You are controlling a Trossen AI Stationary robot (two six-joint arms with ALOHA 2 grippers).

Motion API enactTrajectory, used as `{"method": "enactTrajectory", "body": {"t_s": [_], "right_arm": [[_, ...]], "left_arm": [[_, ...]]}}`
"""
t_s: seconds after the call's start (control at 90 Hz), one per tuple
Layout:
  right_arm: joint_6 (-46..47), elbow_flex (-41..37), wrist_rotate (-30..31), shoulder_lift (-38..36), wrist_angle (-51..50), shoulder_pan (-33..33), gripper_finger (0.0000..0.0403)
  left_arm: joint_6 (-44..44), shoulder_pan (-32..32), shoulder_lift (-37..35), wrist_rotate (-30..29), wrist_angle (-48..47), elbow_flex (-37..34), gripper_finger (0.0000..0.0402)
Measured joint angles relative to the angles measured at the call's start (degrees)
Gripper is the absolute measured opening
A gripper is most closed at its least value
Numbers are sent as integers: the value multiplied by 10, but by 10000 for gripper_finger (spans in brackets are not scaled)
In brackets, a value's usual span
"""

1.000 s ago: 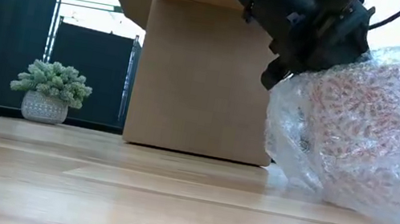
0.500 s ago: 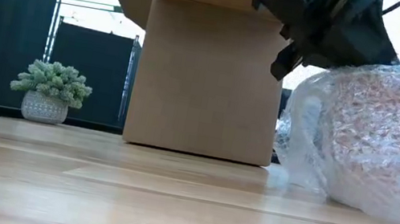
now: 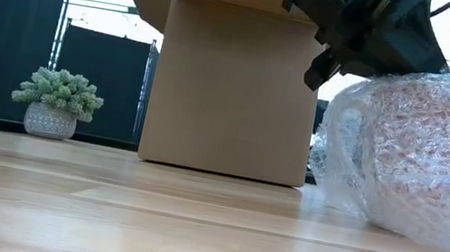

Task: Wrap mug
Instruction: Wrap the orange mug in the bubble wrap

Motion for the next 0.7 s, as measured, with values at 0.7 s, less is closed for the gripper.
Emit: {"method": "enactTrajectory", "body": {"t_s": [0.7], "right_arm": [[148, -91, -74, 79, 31, 0, 214]], "left_arm": [[15, 0, 0, 14, 0, 0, 0]]}}
